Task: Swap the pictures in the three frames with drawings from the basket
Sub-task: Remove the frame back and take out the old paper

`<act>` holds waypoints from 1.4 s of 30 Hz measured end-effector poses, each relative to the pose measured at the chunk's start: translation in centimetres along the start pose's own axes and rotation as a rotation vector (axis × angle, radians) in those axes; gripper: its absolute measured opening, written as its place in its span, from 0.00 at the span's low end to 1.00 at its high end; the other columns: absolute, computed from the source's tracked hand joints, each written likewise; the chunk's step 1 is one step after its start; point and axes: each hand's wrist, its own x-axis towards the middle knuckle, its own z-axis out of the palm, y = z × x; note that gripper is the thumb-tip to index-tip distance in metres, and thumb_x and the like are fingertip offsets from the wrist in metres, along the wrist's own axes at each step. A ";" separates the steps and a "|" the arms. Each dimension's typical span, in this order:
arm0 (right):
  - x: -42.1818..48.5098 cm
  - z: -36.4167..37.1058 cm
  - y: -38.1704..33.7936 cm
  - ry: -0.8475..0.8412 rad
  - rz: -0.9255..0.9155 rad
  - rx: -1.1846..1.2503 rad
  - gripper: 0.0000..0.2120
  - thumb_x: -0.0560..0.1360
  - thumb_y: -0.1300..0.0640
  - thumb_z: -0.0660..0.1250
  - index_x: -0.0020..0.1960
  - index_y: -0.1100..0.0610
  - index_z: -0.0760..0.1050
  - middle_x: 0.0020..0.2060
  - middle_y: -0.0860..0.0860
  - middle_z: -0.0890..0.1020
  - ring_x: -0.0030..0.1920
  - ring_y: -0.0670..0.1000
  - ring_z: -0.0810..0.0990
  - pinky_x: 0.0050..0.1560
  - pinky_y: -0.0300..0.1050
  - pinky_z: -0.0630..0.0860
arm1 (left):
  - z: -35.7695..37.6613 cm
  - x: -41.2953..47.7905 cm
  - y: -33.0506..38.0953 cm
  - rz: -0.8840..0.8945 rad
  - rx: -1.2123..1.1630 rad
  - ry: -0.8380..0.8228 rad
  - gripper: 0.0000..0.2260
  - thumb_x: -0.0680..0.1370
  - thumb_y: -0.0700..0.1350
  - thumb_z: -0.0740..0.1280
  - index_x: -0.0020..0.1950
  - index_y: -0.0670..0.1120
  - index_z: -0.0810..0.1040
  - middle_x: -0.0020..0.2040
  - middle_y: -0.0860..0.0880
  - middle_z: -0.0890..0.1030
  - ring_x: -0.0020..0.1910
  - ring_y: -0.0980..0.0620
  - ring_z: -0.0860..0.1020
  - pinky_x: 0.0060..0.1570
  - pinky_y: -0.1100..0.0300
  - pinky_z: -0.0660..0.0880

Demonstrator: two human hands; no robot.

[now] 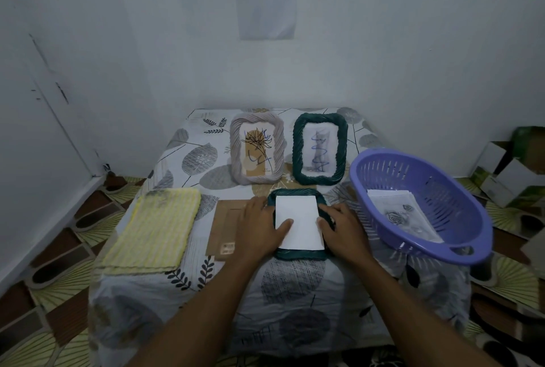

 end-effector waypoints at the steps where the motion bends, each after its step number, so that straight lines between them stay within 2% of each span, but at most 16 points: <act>1: 0.0 0.1 0.1 -0.003 -0.006 -0.008 0.20 0.79 0.50 0.61 0.69 0.54 0.72 0.57 0.51 0.73 0.57 0.53 0.73 0.56 0.45 0.71 | 0.3 -0.1 -0.1 -0.008 -0.019 0.003 0.24 0.74 0.61 0.63 0.66 0.51 0.74 0.65 0.48 0.73 0.64 0.48 0.68 0.63 0.52 0.66; 9: 0.0 0.1 0.0 0.000 -0.015 -0.034 0.20 0.78 0.48 0.61 0.68 0.54 0.73 0.57 0.51 0.73 0.56 0.52 0.72 0.56 0.45 0.70 | 0.8 -0.6 -0.2 -0.055 -0.108 0.070 0.23 0.72 0.60 0.67 0.63 0.51 0.76 0.67 0.48 0.73 0.66 0.48 0.67 0.65 0.50 0.67; 12: -0.1 0.1 -0.1 0.000 -0.007 -0.045 0.20 0.79 0.48 0.61 0.68 0.54 0.73 0.58 0.51 0.73 0.58 0.53 0.72 0.57 0.45 0.69 | 0.7 -0.5 -0.3 -0.056 -0.122 0.098 0.23 0.71 0.59 0.70 0.61 0.50 0.76 0.66 0.49 0.73 0.64 0.48 0.69 0.62 0.49 0.70; 14: -0.1 -0.1 -0.3 -0.001 0.001 -0.057 0.20 0.79 0.48 0.61 0.69 0.54 0.72 0.59 0.52 0.73 0.59 0.53 0.71 0.59 0.46 0.69 | 0.4 -0.6 -0.2 -0.029 -0.122 0.132 0.19 0.70 0.55 0.72 0.57 0.49 0.76 0.61 0.50 0.74 0.59 0.49 0.71 0.56 0.51 0.72; 17: -0.1 -0.3 -0.6 -0.023 0.002 -0.055 0.20 0.79 0.48 0.61 0.68 0.54 0.72 0.61 0.53 0.73 0.60 0.54 0.71 0.60 0.47 0.69 | -0.2 -0.7 0.3 -0.005 -0.156 0.174 0.09 0.72 0.48 0.71 0.48 0.49 0.74 0.48 0.52 0.76 0.49 0.50 0.73 0.45 0.53 0.72; 20: -0.1 -0.8 -1.0 -0.040 0.012 -0.003 0.19 0.78 0.49 0.62 0.67 0.55 0.73 0.61 0.54 0.72 0.60 0.54 0.72 0.60 0.47 0.70 | -1.1 -0.5 0.7 -0.076 -0.313 0.176 0.03 0.75 0.43 0.69 0.45 0.48 0.76 0.43 0.51 0.80 0.44 0.51 0.76 0.42 0.55 0.74; 22: 0.0 -1.2 -1.4 -0.030 0.019 0.017 0.18 0.78 0.51 0.63 0.65 0.58 0.74 0.62 0.54 0.71 0.59 0.54 0.72 0.60 0.46 0.69 | -1.7 -0.3 0.9 -0.128 -0.467 0.174 0.02 0.74 0.40 0.70 0.44 0.47 0.78 0.41 0.51 0.81 0.42 0.54 0.77 0.40 0.62 0.73; 25: -0.2 -2.1 -2.5 0.031 -0.056 -0.046 0.16 0.78 0.56 0.63 0.64 0.59 0.75 0.61 0.55 0.73 0.60 0.54 0.71 0.62 0.45 0.67 | -2.4 -0.3 1.1 -0.162 -0.612 0.158 0.03 0.74 0.39 0.70 0.42 0.45 0.78 0.39 0.51 0.81 0.40 0.55 0.78 0.39 0.66 0.73; 27: -0.5 -3.1 -3.7 0.113 -0.165 -0.087 0.14 0.77 0.61 0.62 0.62 0.60 0.77 0.57 0.56 0.77 0.57 0.55 0.74 0.61 0.48 0.71 | -2.4 0.0 1.2 -0.206 -0.691 0.155 0.02 0.74 0.39 0.70 0.42 0.44 0.78 0.40 0.49 0.81 0.41 0.51 0.79 0.41 0.60 0.77; 29: -0.8 -4.8 -4.8 0.216 -0.250 -0.116 0.13 0.76 0.64 0.63 0.59 0.60 0.79 0.53 0.55 0.79 0.53 0.55 0.75 0.53 0.51 0.76 | -2.4 0.3 1.5 -0.262 -0.755 0.142 0.03 0.74 0.39 0.70 0.42 0.44 0.77 0.41 0.47 0.81 0.43 0.49 0.79 0.44 0.54 0.77; 31: -0.7 -6.9 -4.4 0.322 -0.280 -0.257 0.13 0.74 0.63 0.65 0.57 0.57 0.79 0.52 0.54 0.80 0.53 0.56 0.74 0.47 0.52 0.76 | -2.5 0.6 2.2 -0.289 -0.782 0.109 0.03 0.74 0.39 0.70 0.43 0.44 0.77 0.42 0.46 0.82 0.43 0.48 0.79 0.41 0.56 0.78; 32: -0.7 -8.0 -3.9 0.318 -0.252 -0.354 0.13 0.74 0.60 0.66 0.58 0.56 0.78 0.52 0.54 0.80 0.54 0.57 0.73 0.48 0.52 0.75 | -2.6 0.6 2.7 -0.295 -0.798 0.089 0.03 0.74 0.38 0.70 0.43 0.43 0.77 0.42 0.45 0.82 0.41 0.49 0.79 0.37 0.59 0.78; 34: -0.4 -9.7 -2.3 0.191 -0.113 -0.439 0.13 0.74 0.55 0.66 0.58 0.56 0.76 0.51 0.55 0.79 0.54 0.60 0.73 0.47 0.52 0.73 | -2.6 0.7 4.0 -0.311 -0.844 0.046 0.02 0.75 0.37 0.69 0.45 0.41 0.77 0.43 0.43 0.81 0.39 0.50 0.79 0.30 0.64 0.77; 37: -0.1 -11.4 -1.4 -0.040 0.090 -0.215 0.10 0.75 0.53 0.66 0.52 0.57 0.76 0.47 0.56 0.81 0.48 0.61 0.78 0.44 0.50 0.75 | -2.1 1.1 5.8 -0.335 -0.900 -0.024 0.01 0.77 0.36 0.68 0.46 0.38 0.77 0.44 0.41 0.82 0.37 0.46 0.81 0.32 0.58 0.80; 40: 0.6 -13.3 -1.3 -0.024 0.095 -0.123 0.12 0.75 0.54 0.68 0.56 0.58 0.79 0.51 0.57 0.84 0.51 0.58 0.80 0.51 0.50 0.77 | -1.1 1.7 7.4 -0.344 -0.906 -0.074 0.02 0.77 0.35 0.67 0.44 0.39 0.77 0.41 0.40 0.83 0.34 0.41 0.82 0.36 0.46 0.82; 42: 0.9 -14.9 -1.3 0.007 0.109 -0.074 0.15 0.76 0.55 0.68 0.61 0.59 0.78 0.54 0.57 0.83 0.53 0.57 0.80 0.55 0.50 0.76 | -0.4 2.3 8.6 -0.362 -0.887 -0.092 0.04 0.76 0.34 0.67 0.42 0.40 0.77 0.39 0.40 0.82 0.34 0.42 0.82 0.34 0.48 0.82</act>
